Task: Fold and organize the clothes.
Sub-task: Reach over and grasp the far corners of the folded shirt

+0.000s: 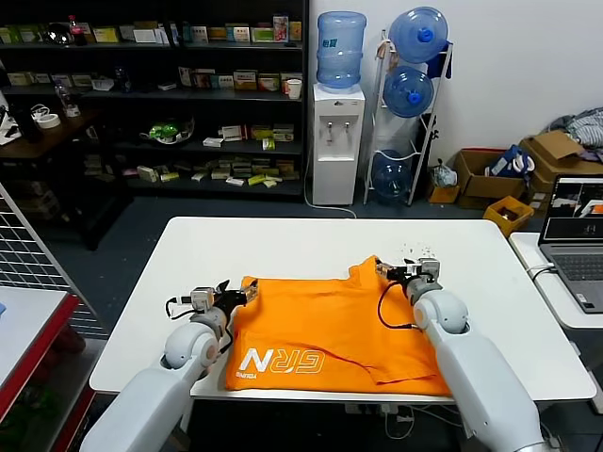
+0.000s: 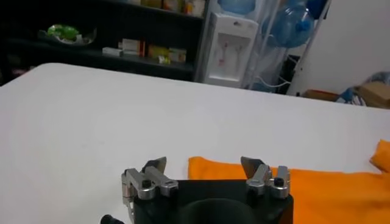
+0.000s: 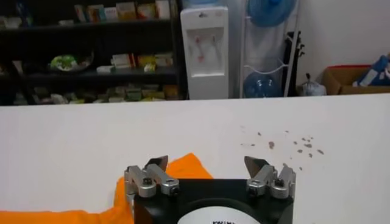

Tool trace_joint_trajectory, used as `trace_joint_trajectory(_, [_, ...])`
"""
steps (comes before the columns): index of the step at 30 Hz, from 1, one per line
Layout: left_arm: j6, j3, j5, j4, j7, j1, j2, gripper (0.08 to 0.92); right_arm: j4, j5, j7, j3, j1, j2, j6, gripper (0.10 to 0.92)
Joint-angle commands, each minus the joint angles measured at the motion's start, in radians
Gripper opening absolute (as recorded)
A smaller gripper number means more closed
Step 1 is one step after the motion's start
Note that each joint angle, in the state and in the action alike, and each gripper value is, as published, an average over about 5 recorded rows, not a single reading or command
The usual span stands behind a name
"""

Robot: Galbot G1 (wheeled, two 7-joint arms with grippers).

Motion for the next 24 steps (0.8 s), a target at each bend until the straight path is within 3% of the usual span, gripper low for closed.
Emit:
trace_joint_trajectory(1, [0.038, 0.073, -0.027, 0.143, -0.005, -0.133, -0.018, 0.823, -0.152, 0.009, -0.026, -0.061, 0.113, 0.022, -0.043, 0.823])
trace_joint_trajectory(12, [0.038, 0.083, -0.001, 0.162, -0.025, -0.130, -0.037, 0.821, -0.175, 0.002, -0.039, -0.060, 0.104, 0.031, -0.041, 0.802])
trace_joint_trajectory(17, [0.038, 0.084, 0.003, 0.161, -0.029, -0.122, -0.037, 0.760, -0.177, 0.003, -0.050, -0.063, 0.100, 0.032, -0.045, 0.679])
trace_joint_trajectory(24, [0.037, 0.084, 0.005, 0.155, -0.022, -0.109, -0.036, 0.564, -0.173, 0.001, -0.059, -0.063, 0.091, 0.031, -0.037, 0.480])
